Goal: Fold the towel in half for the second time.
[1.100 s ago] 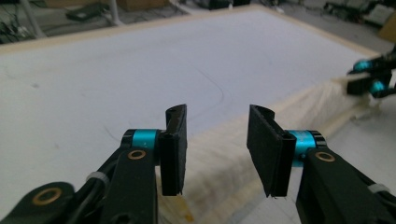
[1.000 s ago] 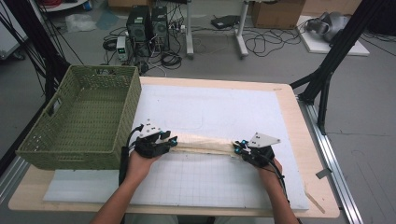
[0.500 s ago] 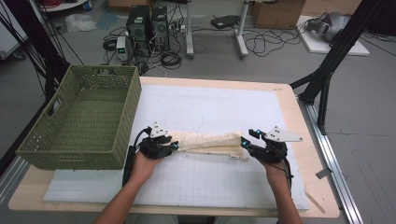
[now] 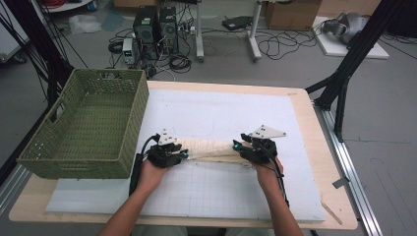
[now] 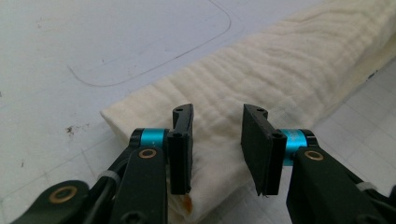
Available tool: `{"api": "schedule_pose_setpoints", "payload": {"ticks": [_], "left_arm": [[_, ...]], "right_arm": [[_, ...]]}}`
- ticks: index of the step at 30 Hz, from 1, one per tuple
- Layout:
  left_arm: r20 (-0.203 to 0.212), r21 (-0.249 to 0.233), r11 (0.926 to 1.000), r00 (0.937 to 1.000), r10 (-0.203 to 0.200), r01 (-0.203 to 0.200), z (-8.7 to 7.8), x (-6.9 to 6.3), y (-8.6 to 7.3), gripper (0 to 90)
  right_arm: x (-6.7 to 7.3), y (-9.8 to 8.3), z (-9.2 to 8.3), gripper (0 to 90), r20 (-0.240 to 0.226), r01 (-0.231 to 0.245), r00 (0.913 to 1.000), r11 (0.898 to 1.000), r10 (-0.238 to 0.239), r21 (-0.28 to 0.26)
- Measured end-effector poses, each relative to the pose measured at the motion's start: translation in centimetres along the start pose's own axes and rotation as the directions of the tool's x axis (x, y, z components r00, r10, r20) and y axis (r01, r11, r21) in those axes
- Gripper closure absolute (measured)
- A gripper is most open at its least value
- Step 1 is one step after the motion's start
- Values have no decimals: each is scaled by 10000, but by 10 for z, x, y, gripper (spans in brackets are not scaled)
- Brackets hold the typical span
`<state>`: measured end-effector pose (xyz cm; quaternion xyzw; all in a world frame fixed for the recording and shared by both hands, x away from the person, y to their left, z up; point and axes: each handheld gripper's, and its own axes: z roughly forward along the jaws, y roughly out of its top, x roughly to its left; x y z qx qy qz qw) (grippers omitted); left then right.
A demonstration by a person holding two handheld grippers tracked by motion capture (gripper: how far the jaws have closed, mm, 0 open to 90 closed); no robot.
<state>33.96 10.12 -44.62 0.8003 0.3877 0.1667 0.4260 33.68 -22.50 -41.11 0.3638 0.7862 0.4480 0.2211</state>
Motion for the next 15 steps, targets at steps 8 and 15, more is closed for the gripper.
{"api": "schedule_pose_setpoints", "payload": {"ticks": [8, 15], "left_arm": [[106, -45, 9998, 9997, -208, 208, 1, 1, -1, 635], [135, 54, 9991, 9990, -433, 432, 1, 3, -2, 601]], "right_arm": [[-15, -32, -5, 572, 70, -366, 9993, 9975, 362, 606], [-22, -50, -8, 567, 237, -102, 9997, 9941, 77, 1079]]}}
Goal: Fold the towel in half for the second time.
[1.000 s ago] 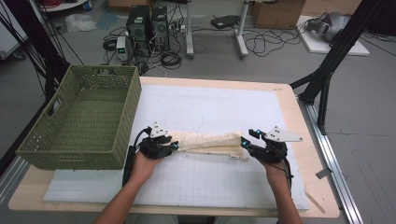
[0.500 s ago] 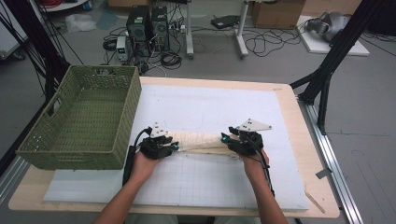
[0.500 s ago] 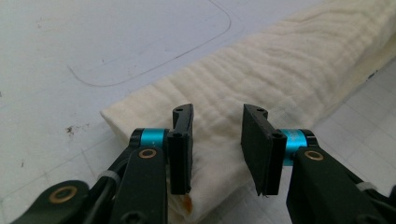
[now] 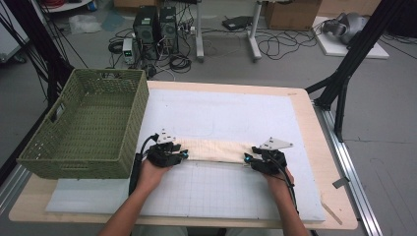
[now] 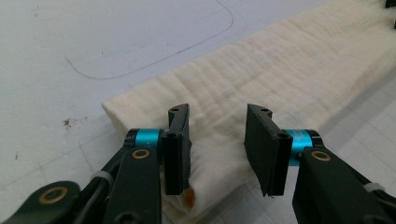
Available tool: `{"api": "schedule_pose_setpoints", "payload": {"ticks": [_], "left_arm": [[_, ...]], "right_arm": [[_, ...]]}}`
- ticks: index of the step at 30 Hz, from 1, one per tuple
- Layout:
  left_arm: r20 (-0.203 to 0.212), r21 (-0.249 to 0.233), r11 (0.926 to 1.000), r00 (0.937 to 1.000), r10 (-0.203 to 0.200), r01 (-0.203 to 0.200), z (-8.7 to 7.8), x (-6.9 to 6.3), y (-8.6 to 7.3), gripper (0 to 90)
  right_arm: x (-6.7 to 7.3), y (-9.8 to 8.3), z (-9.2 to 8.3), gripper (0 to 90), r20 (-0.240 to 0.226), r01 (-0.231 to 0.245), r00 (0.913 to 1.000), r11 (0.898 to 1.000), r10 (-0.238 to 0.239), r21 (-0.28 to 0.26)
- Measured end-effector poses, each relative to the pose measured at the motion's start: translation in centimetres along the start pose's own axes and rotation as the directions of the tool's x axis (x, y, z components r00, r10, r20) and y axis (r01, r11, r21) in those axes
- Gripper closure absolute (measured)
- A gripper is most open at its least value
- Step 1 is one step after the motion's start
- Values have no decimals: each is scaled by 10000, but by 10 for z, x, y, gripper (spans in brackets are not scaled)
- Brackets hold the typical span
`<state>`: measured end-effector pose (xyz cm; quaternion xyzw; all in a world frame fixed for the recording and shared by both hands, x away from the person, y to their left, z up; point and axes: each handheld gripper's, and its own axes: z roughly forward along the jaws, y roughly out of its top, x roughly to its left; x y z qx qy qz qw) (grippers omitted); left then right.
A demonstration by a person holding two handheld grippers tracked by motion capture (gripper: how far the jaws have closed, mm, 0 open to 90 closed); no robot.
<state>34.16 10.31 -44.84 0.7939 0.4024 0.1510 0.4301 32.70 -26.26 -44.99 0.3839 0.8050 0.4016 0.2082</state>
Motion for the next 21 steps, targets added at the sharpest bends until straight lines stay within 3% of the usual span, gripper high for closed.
{"api": "schedule_pose_setpoints", "payload": {"ticks": [5, 11, 21], "left_arm": [[-141, 92, 9999, 9999, 78, -77, 0, 1, -1, 616], [-270, 175, 9996, 9994, 218, -213, -1, 1, -1, 635], [-396, -63, 9999, 9992, 114, -116, -4, 2, -5, 668]], "right_arm": [[0, -1, -2, 572, 257, 380, 9989, 9991, -384, 193], [-4, -2, 0, 566, 735, 42, 9973, 9992, -72, 408], [-3, -3, -3, 551, 925, -76, 9957, 9992, 39, 402]]}}
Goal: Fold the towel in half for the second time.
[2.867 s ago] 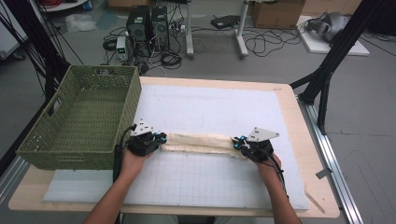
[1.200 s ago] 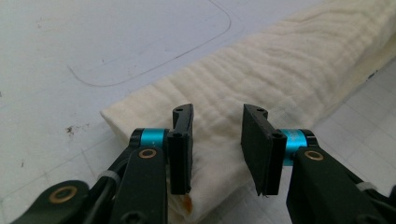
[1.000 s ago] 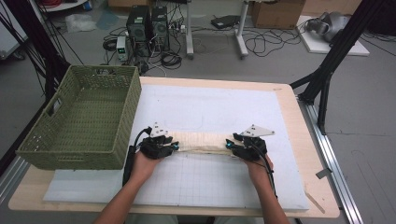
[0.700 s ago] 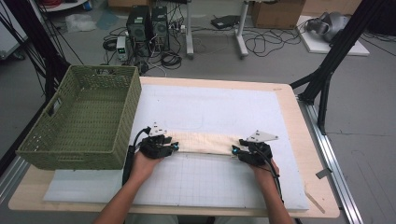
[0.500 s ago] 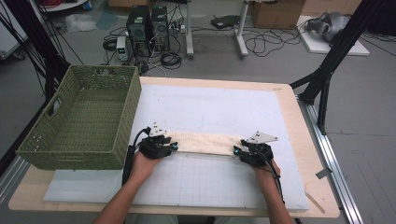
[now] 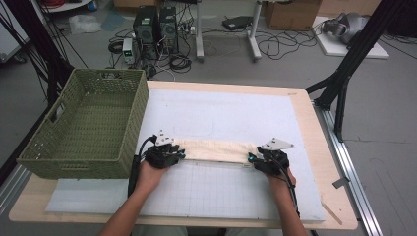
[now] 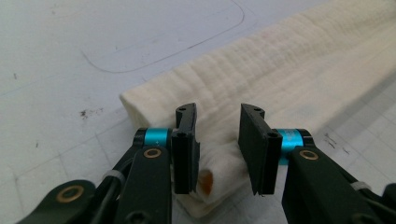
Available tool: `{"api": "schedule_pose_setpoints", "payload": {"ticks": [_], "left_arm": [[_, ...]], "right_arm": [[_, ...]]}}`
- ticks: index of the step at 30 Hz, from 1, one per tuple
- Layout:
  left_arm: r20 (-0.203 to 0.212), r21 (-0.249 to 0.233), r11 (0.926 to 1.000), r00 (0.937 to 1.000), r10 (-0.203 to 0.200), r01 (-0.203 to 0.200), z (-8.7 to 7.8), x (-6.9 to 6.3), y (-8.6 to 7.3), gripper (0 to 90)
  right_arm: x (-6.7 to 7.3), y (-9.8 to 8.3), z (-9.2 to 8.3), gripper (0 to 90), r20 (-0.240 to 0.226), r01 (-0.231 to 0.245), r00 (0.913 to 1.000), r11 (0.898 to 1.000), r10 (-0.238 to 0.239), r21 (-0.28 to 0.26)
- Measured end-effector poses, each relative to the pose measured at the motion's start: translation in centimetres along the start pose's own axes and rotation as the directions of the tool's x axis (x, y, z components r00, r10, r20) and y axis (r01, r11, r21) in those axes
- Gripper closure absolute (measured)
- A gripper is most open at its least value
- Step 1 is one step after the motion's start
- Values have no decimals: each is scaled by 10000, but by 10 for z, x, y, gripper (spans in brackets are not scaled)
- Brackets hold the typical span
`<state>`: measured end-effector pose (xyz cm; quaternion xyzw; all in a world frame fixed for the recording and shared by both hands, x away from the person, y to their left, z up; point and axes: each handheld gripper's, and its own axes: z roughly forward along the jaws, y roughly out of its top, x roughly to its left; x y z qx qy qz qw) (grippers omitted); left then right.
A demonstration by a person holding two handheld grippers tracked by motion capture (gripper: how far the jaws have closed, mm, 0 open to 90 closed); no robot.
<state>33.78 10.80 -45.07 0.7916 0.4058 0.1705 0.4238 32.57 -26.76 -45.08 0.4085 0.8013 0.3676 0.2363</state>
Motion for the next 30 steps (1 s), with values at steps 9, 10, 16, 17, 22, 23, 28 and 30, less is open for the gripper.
{"api": "schedule_pose_setpoints", "payload": {"ticks": [9, 10, 16, 17, 22, 23, 28, 30], "left_arm": [[77, -179, 9991, 9992, -392, 393, -4, 1, -1, 639], [53, -300, 9988, 9992, -392, 394, -5, 1, -3, 626], [-148, -1110, 9920, 9980, -619, 599, -17, 6, -5, 482], [-161, -1213, 9905, 9976, -674, 650, -20, 7, -5, 468], [100, -1837, 9796, 9967, -805, 810, -35, 10, -5, 434], [185, -1949, 9773, 9966, -804, 825, -38, 10, -5, 422], [777, -2150, 9704, 9924, -952, 1099, -48, 12, -6, 382], [886, -2220, 9670, 9902, -1076, 1249, -50, 11, -7, 339]], "right_arm": [[0, 0, -10, 501, -7, -50, 10000, 9983, 50, -589], [0, 0, -13, 497, -68, -87, 9999, 9974, 82, -712], [-3, 3, -32, 473, -132, -365, 9993, 9862, 348, -1616], [-5, 3, -35, 466, -99, -378, 9993, 9840, 367, -1742], [-12, 1, -48, 453, 83, -666, 9975, 9762, 698, -2063], [-13, 0, -50, 451, 74, -703, 9973, 9750, 735, -2110], [-17, -3, -62, 381, 6, -1112, 9935, 9684, 1142, -2233], [-16, -2, -69, 339, -53, -1301, 9912, 9640, 1325, -2319]]}}
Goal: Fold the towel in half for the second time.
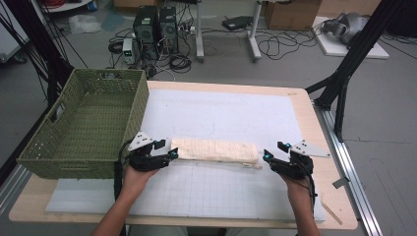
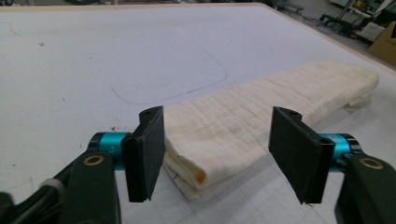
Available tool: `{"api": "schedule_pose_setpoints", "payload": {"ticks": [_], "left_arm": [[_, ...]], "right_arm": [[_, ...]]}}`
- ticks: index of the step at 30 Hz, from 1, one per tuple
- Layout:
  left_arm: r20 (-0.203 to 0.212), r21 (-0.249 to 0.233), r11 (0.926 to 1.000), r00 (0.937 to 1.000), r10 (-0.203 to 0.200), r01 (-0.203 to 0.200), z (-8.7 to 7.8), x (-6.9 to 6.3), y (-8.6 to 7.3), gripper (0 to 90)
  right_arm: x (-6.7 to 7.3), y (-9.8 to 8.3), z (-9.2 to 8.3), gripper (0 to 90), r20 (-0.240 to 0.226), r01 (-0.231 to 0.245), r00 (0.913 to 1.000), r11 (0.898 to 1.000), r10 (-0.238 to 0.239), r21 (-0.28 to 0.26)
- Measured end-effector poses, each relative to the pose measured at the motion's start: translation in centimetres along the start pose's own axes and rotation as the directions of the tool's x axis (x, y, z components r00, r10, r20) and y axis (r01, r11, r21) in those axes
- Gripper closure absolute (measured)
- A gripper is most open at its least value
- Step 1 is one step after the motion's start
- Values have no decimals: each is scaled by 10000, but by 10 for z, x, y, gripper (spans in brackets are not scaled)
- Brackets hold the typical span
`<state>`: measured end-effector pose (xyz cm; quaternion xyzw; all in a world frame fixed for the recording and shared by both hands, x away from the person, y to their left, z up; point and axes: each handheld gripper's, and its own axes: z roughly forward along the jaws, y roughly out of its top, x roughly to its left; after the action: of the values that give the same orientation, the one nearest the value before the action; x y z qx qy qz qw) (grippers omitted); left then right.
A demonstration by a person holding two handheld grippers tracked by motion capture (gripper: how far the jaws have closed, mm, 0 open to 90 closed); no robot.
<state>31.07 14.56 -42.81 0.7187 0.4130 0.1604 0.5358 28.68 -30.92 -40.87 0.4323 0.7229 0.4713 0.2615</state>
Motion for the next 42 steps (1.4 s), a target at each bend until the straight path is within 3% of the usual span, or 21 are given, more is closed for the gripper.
{"api": "schedule_pose_setpoints", "payload": {"ticks": [4, 10, 14, 19, 27, 42], "left_arm": [[110, -119, 9999, 9999, 49, -48, -3, -4, -2, 277], [264, -397, 9986, 9990, 353, -342, -8, -12, -2, 204], [-132, -744, 9940, 9968, 794, -802, -11, -16, -4, 204], [-128, -800, 9921, 9953, 960, -967, -11, -21, -7, 203], [-104, -631, 9945, 9964, 836, -841, -10, -17, -10, 205], [-30, -440, 9969, 9979, 645, -646, -7, -13, -13, 232]], "right_arm": [[4, -2, -11, 291, 10, 198, 9998, 9996, -198, 218], [3, -24, -29, 231, 294, 537, 9980, 9962, -558, 690], [1, -29, -35, 211, 404, 281, 9987, 9981, -304, 554], [-2, -27, -36, 180, 557, 61, 9984, 9997, -75, 254], [-6, -25, -34, 149, 634, -147, 9979, 9997, 134, 211], [-5, -27, -31, 148, 642, -98, 9979, 9993, 75, 354]]}}
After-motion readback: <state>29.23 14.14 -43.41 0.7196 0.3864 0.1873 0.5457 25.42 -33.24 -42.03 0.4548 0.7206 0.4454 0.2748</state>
